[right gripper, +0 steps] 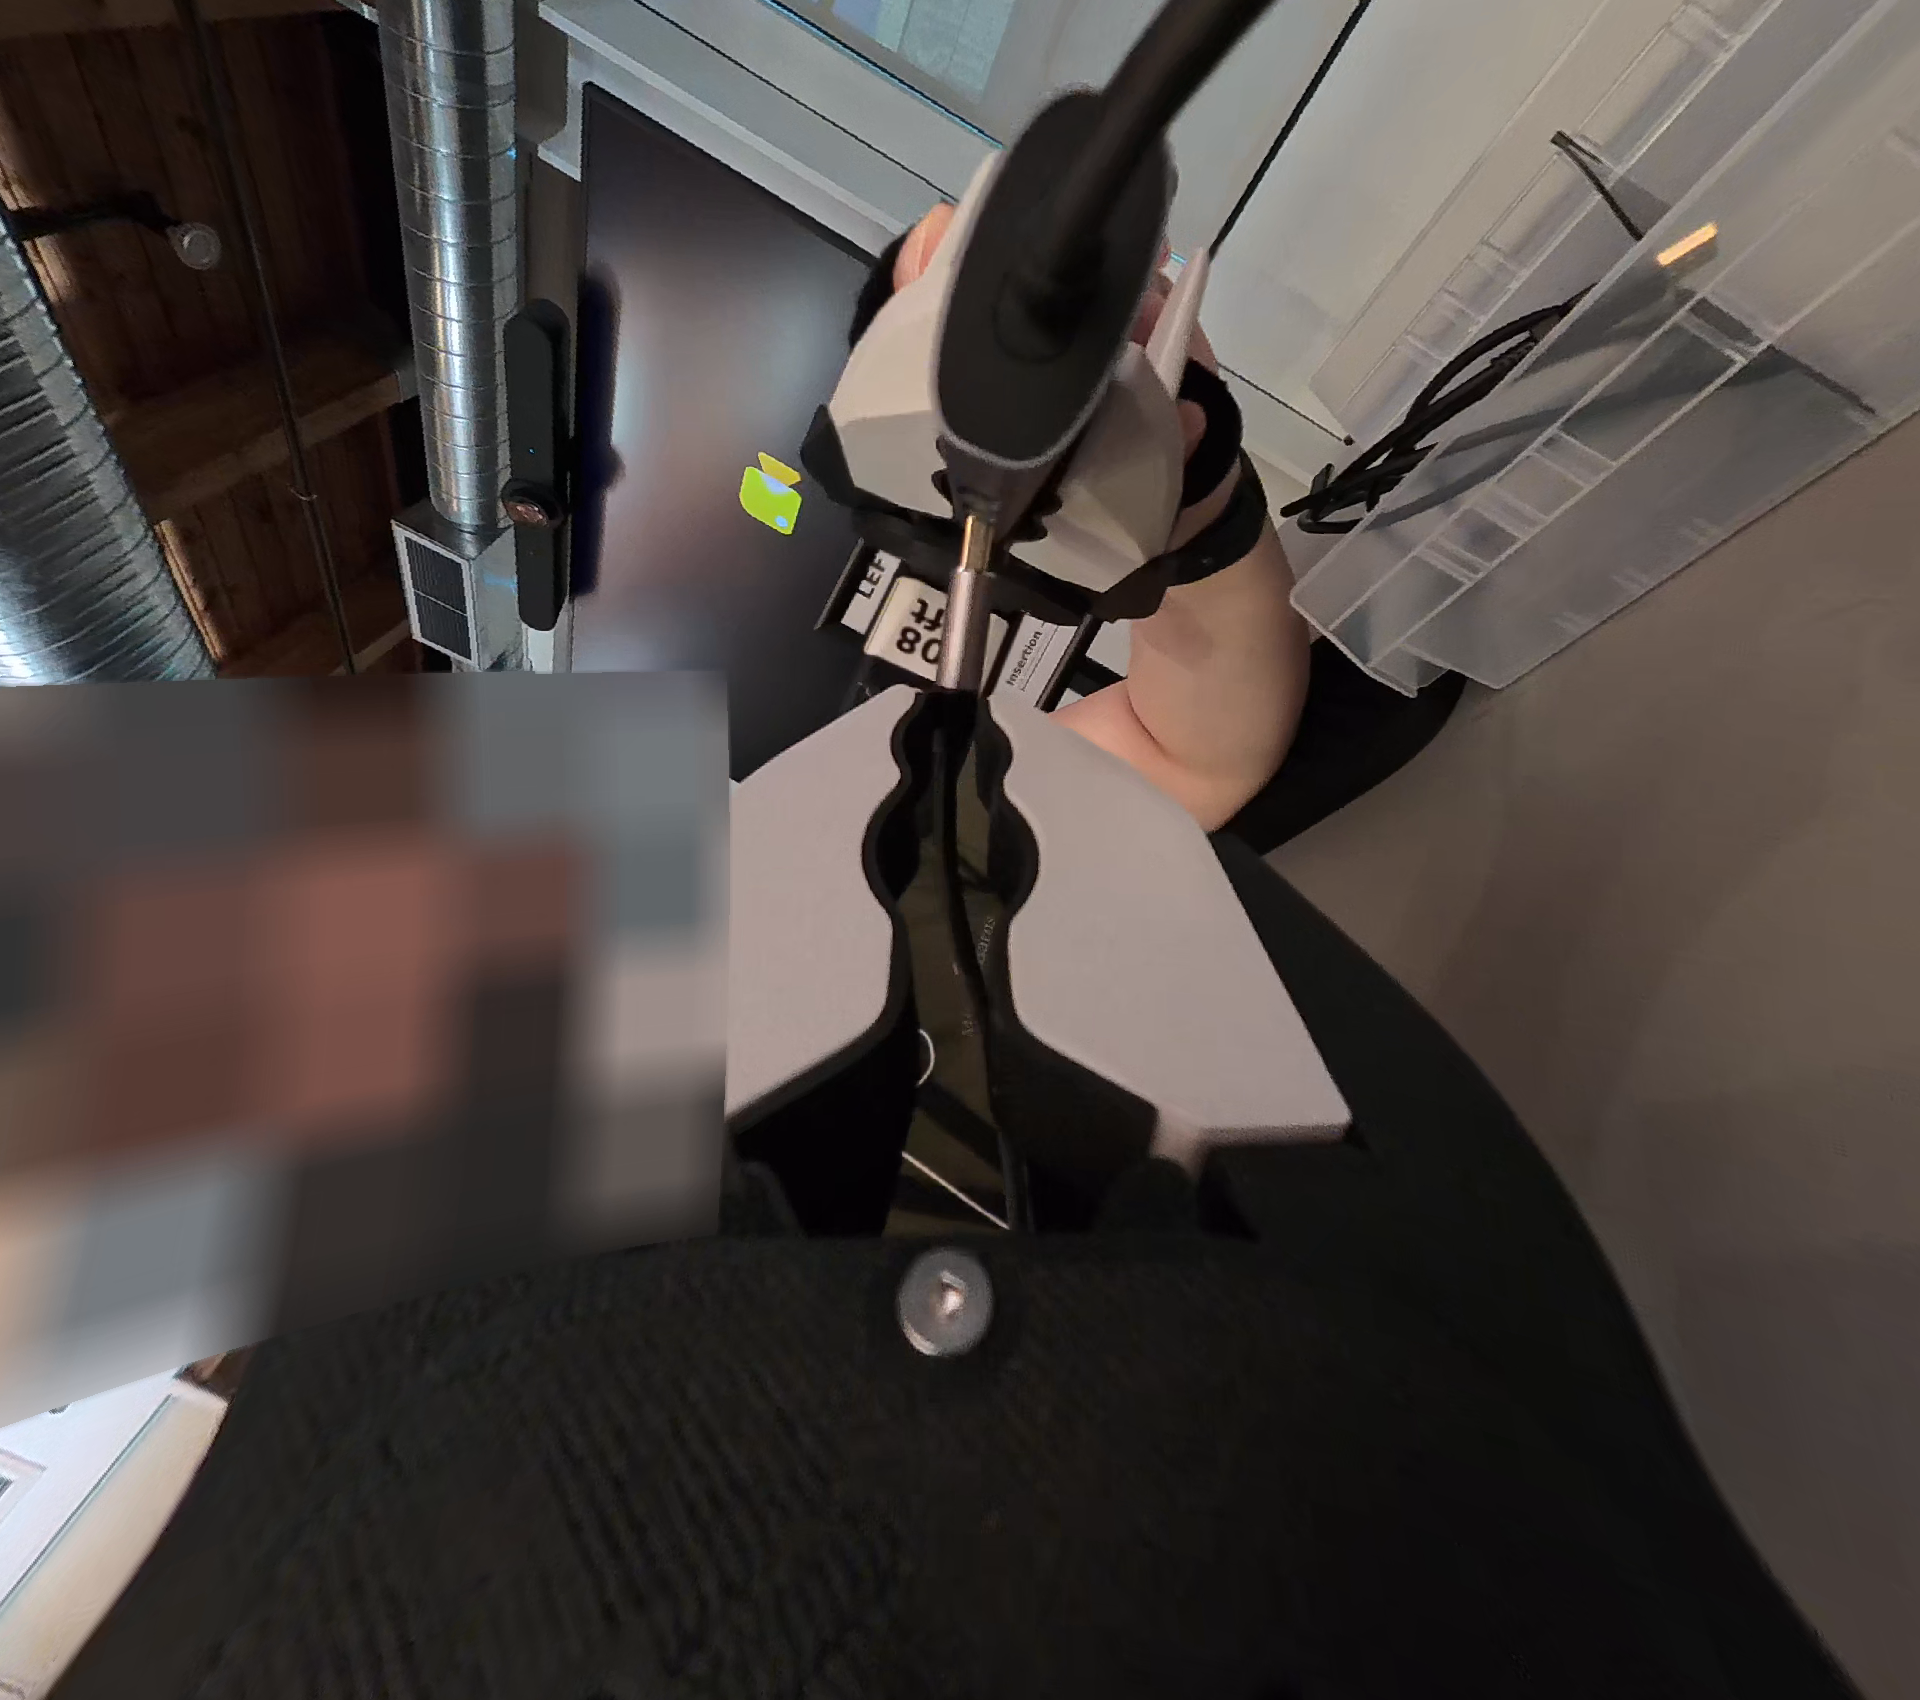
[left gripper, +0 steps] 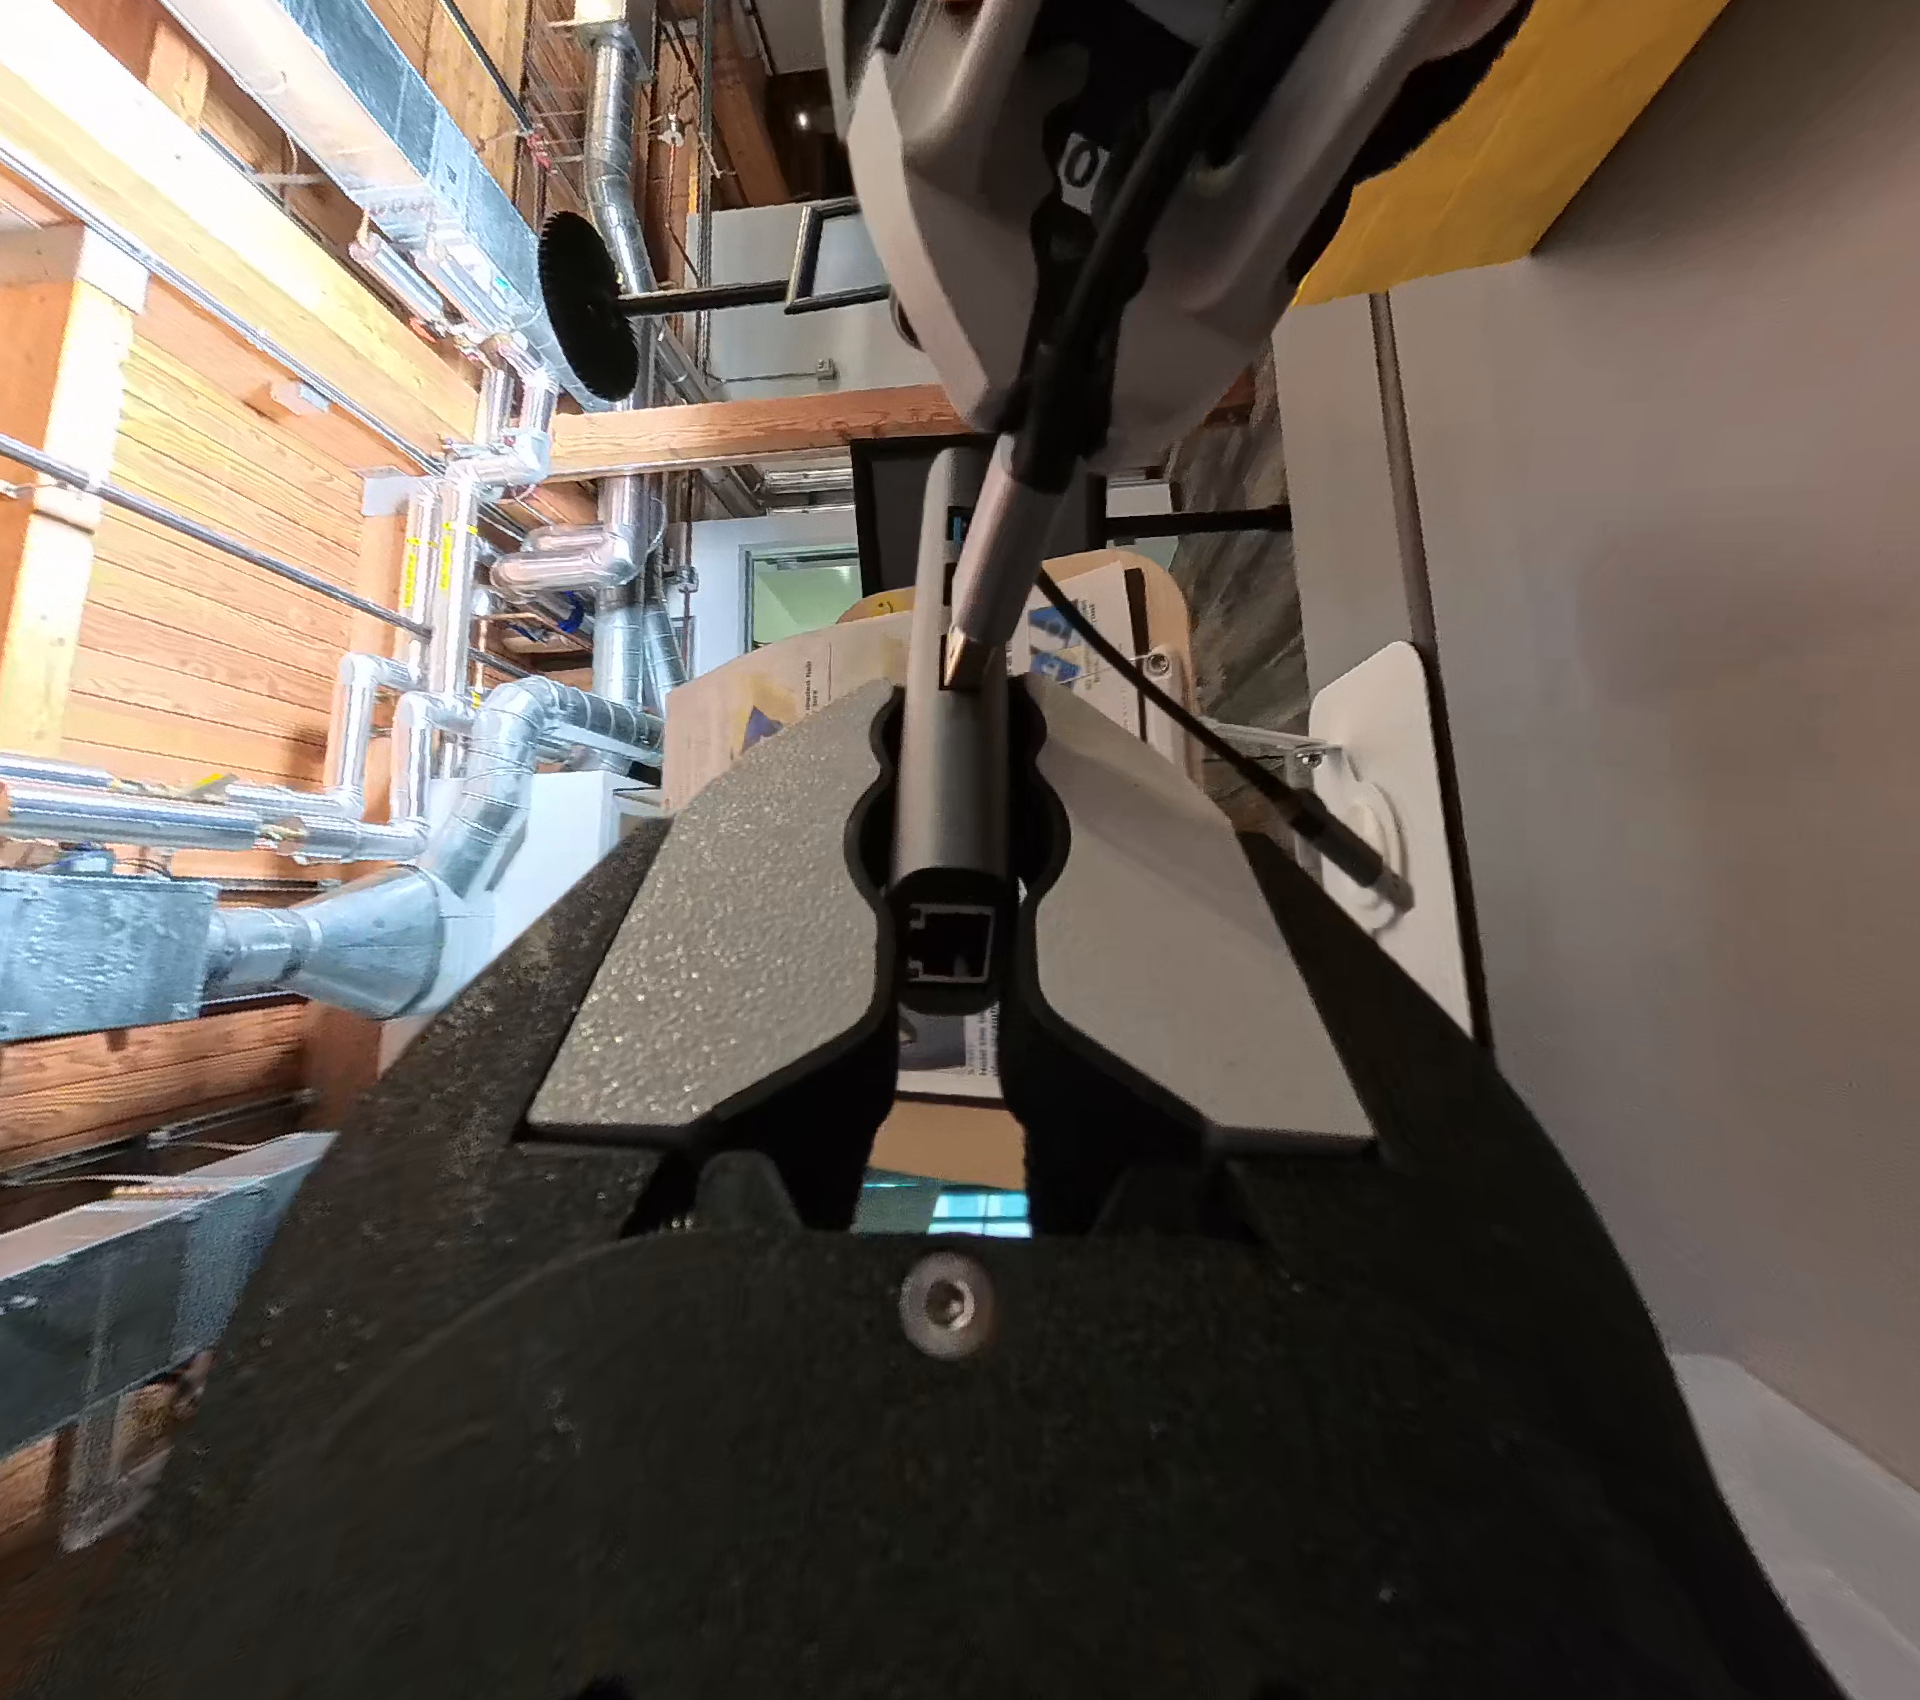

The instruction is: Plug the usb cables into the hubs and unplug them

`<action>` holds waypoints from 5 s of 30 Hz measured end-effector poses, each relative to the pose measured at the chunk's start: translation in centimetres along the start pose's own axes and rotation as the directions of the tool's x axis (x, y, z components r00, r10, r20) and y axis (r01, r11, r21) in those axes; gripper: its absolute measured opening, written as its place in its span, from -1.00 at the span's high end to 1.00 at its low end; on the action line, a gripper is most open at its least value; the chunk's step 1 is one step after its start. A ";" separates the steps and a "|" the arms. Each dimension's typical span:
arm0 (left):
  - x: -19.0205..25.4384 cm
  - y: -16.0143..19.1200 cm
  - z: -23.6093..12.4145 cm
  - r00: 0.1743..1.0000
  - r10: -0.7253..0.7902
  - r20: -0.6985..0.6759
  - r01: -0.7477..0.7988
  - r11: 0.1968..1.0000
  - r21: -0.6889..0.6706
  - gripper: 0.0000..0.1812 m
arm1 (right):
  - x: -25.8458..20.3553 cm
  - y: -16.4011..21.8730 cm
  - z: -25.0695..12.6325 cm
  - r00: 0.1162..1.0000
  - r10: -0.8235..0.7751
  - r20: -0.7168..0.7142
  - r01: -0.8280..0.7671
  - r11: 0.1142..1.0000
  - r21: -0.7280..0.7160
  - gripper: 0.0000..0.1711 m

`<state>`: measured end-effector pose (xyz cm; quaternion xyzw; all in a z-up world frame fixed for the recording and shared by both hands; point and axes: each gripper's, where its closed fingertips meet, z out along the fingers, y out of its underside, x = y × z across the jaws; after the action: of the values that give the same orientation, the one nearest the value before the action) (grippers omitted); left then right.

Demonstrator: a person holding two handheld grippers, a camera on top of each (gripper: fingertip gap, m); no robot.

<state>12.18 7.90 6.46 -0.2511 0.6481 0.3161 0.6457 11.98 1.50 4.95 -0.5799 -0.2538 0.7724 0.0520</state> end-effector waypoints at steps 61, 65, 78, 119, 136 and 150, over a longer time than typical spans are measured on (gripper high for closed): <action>-2.7 3.1 -0.2 0.831 -0.556 -0.005 0.556 0.831 -0.013 0.82 | -0.5 -4.6 -1.5 0.265 -0.759 -0.595 0.962 0.248 0.111 0.58; -2.7 3.2 0.0 0.817 -0.577 0.002 0.577 0.816 -0.025 0.82 | -0.8 -4.5 -1.3 0.272 -0.747 -0.606 0.962 0.227 0.152 0.45; -1.8 3.7 0.9 0.796 -0.605 0.024 0.605 0.791 -0.092 0.82 | -2.6 -4.5 -1.3 -0.021 -0.620 -0.784 0.999 0.007 -0.032 0.42; -0.5 1.8 1.9 0.892 -0.451 0.036 0.450 0.878 -0.161 0.82 | -1.8 -5.5 -1.4 -0.117 -0.524 -0.844 0.965 0.141 -0.222 0.75; -0.3 3.3 1.7 0.928 -0.370 0.037 0.369 0.904 -0.215 0.82 | -2.4 -5.7 -1.8 -0.042 -0.559 -0.828 0.940 0.259 -0.222 0.79; -0.2 4.0 1.5 0.927 -0.375 0.022 0.371 0.907 -0.200 0.82 | -5.1 -5.4 -1.5 -0.046 -0.570 -0.821 0.923 0.290 -0.253 0.78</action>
<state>10.26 11.68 7.04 -0.4368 0.5586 0.2485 0.6598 13.87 4.77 11.52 -0.5817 -0.3208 0.2686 0.6976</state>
